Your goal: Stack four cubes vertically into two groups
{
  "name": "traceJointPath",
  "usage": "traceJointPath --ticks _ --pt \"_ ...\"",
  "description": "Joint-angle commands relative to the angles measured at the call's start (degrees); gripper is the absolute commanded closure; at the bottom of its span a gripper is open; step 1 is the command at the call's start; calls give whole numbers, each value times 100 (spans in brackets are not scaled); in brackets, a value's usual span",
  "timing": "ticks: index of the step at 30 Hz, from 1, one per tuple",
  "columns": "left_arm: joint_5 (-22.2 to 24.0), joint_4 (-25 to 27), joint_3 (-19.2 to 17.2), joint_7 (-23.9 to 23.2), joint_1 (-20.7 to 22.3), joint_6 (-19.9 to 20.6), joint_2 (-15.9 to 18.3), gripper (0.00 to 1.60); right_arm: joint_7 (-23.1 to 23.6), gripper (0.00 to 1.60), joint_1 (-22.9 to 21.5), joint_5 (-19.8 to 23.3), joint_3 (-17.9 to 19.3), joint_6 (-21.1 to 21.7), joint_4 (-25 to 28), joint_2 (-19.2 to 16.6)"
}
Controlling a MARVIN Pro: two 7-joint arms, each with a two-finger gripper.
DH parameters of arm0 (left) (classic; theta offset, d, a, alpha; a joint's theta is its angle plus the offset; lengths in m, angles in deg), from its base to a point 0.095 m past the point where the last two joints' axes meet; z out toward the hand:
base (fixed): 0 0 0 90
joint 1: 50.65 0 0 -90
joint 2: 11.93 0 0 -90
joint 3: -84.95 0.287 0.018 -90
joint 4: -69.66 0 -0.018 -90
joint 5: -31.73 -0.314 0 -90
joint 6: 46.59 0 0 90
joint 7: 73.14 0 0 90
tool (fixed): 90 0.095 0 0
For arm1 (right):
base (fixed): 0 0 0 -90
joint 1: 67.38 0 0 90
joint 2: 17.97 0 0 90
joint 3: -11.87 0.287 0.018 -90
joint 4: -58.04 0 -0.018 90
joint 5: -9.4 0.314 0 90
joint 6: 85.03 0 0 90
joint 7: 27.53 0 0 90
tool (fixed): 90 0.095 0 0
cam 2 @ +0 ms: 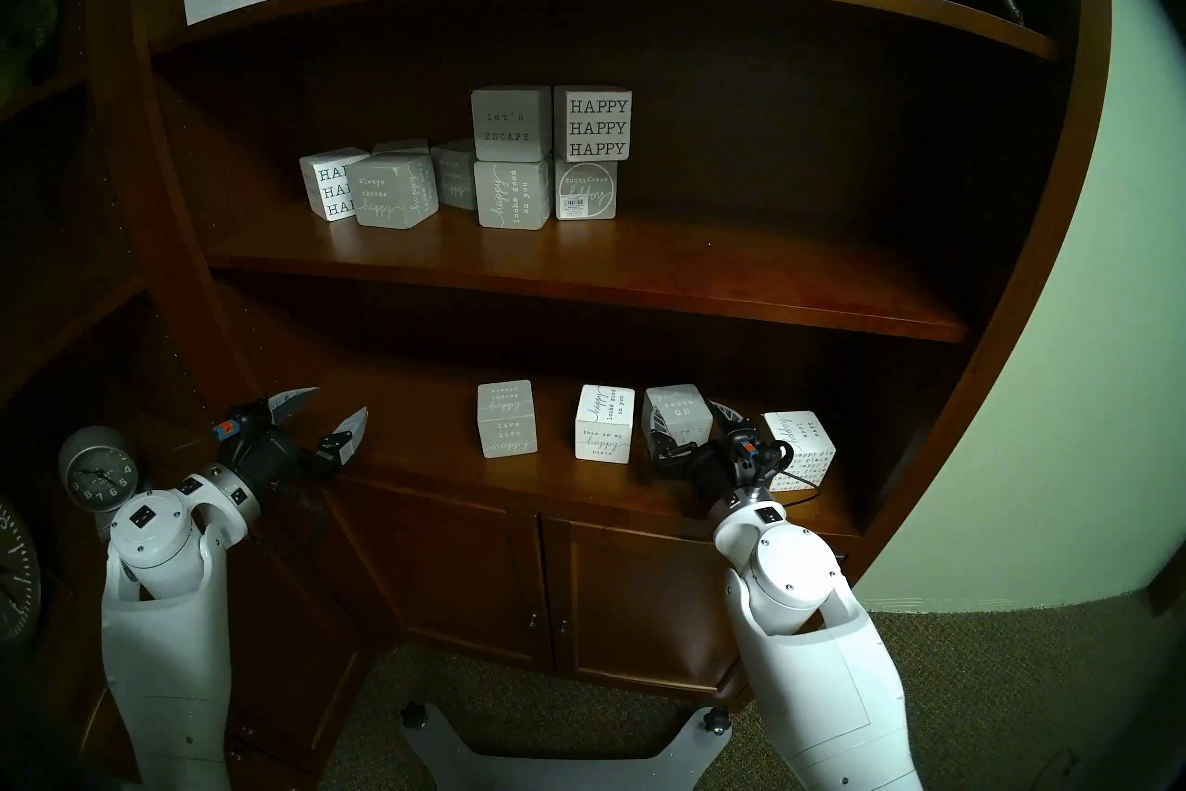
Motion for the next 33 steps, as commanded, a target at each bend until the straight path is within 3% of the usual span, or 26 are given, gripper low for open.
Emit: traceJointPath --ticks 1,22,31,33 --pt "-6 102 -4 5 9 -5 8 0 -30 0 -166 -28 -33 -5 -37 40" --pt "-6 102 -4 5 9 -6 8 0 -30 0 -311 -36 -108 9 -326 47" --pt "-5 99 -4 3 11 -7 9 0 -66 0 -602 -141 -157 -55 -716 96" --pt "-5 98 -4 3 11 -8 9 0 -29 28 -634 -105 -145 -72 -760 106"
